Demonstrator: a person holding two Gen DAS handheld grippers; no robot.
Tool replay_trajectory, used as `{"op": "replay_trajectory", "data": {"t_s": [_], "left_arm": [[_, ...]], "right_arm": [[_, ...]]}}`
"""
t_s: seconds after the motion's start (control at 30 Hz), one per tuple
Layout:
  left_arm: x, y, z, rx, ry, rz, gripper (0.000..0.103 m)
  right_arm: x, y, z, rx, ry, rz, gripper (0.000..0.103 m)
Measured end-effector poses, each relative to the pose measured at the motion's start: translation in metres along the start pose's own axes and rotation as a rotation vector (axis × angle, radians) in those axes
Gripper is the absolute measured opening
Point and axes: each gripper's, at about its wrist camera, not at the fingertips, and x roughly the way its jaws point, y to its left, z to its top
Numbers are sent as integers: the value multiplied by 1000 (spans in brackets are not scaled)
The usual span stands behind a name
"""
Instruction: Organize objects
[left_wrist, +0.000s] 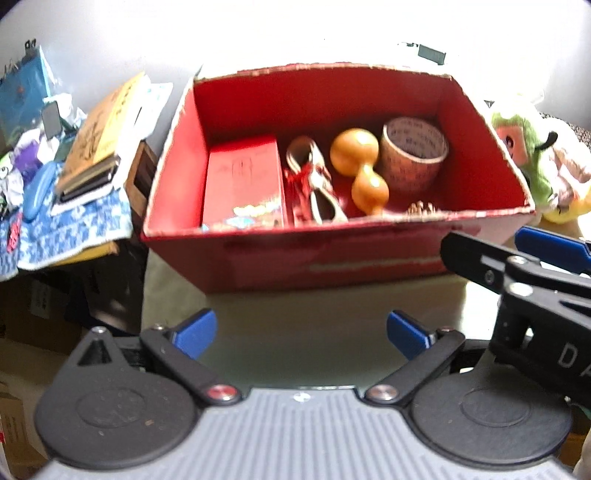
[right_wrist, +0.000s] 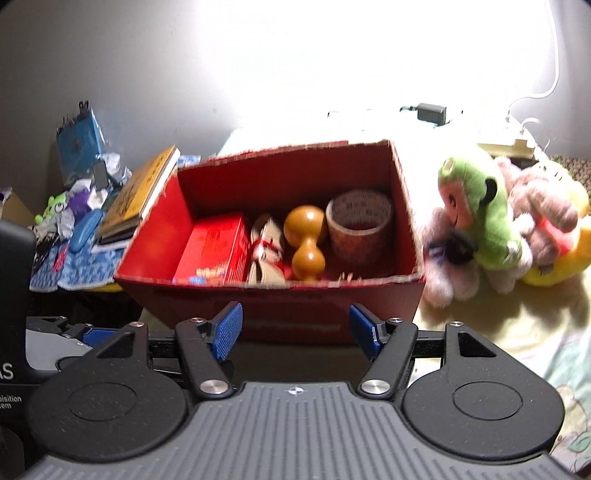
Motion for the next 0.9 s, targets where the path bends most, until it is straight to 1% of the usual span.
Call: {"op": "replay_trajectory", "data": {"t_s": [0.2,0.37,0.63,0.9], "left_arm": [[-9,1,18,11,-41,13,99],[-9,4,27,11,-64,23,99],[-1,15,44,-2,-76,41,99],[15,20,61,4,-100,67,99]], "right_arm": [[-2,2,15,-4,-38,-4,67],[1,4,24,-11,-54,-12,67],[13,8,36,-19,-65,-23,67],[34,5,46,-6,-45,-42,67]]}}
